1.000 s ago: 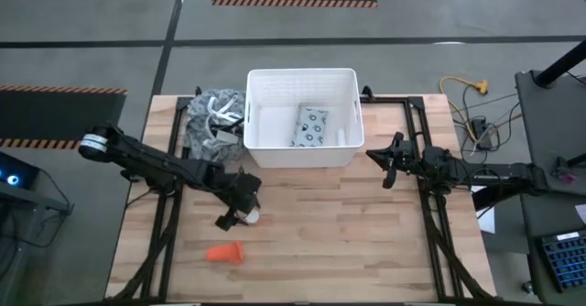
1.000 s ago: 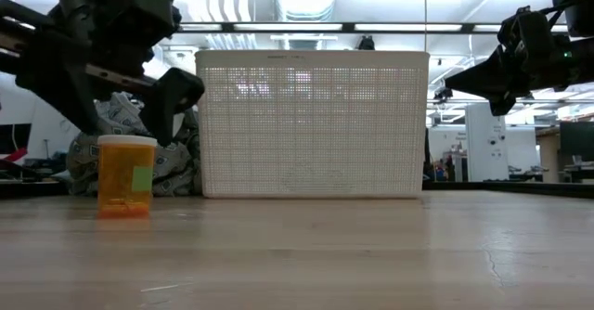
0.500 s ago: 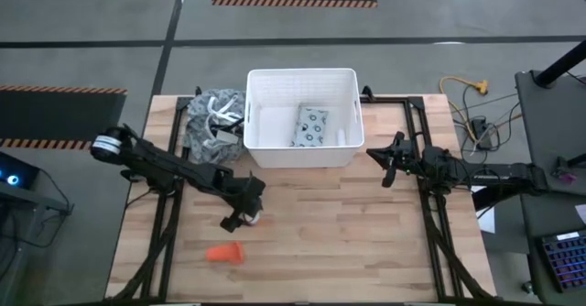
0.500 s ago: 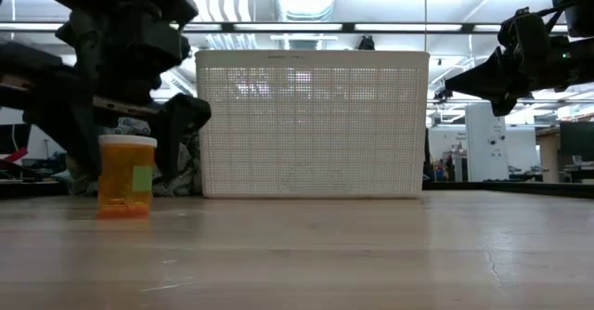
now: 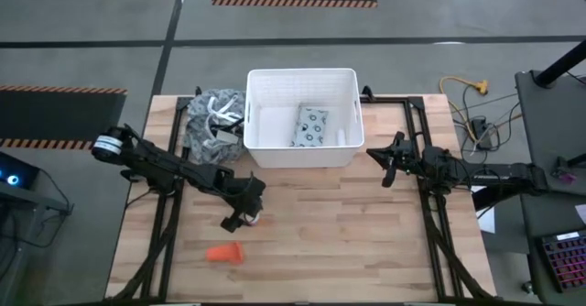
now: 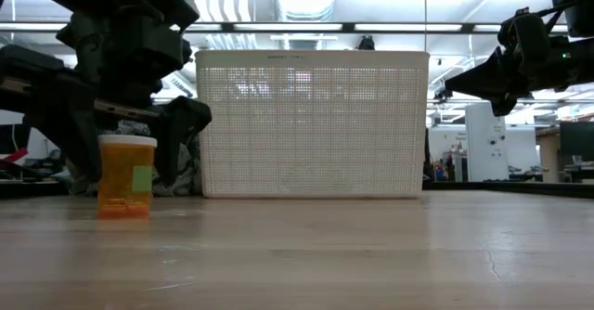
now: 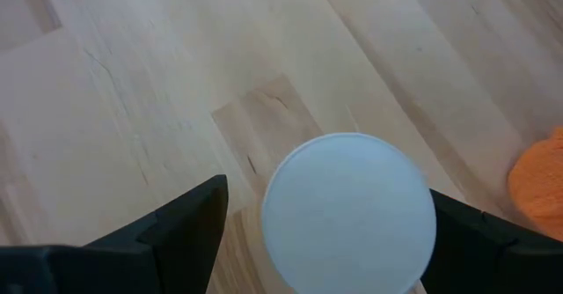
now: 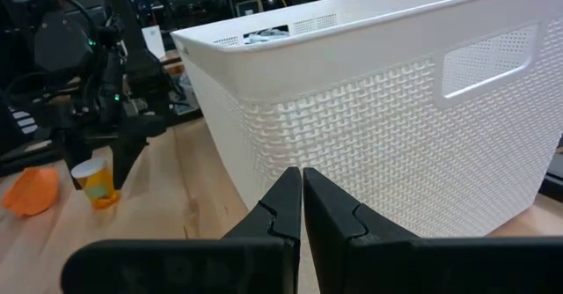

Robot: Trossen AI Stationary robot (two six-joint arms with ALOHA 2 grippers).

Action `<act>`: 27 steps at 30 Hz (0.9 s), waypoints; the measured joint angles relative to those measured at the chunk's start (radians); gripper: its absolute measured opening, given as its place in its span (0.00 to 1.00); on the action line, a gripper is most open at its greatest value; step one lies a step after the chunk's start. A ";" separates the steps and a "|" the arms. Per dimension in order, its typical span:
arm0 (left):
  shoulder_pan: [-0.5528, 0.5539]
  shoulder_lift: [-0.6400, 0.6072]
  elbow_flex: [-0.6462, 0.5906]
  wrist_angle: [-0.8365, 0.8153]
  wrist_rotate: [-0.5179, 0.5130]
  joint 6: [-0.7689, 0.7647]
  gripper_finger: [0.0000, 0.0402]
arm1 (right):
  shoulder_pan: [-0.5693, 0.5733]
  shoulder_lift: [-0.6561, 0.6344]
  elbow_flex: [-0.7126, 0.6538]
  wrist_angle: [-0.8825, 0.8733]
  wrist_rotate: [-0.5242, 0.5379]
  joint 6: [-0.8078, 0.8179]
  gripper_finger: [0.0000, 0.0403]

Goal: Pick & place medical supplies in basket/bin
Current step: Put the orange pill bottle into the white bin

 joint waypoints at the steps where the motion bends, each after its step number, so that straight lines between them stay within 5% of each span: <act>1: 0.000 0.000 0.000 0.000 0.000 0.000 0.74 | 0.000 0.000 0.000 0.000 0.000 0.000 0.02; 6: 0.000 0.000 0.000 0.008 0.000 -0.016 0.71 | 0.000 0.000 0.000 -0.004 0.000 0.000 0.02; 18: 0.000 -0.004 0.001 0.009 0.000 -0.022 0.46 | 0.000 0.000 -0.001 -0.033 0.000 0.000 0.02; 27: 0.002 -0.020 0.117 -0.028 -0.037 -0.076 0.47 | 0.000 0.000 -0.001 -0.031 0.000 0.000 0.02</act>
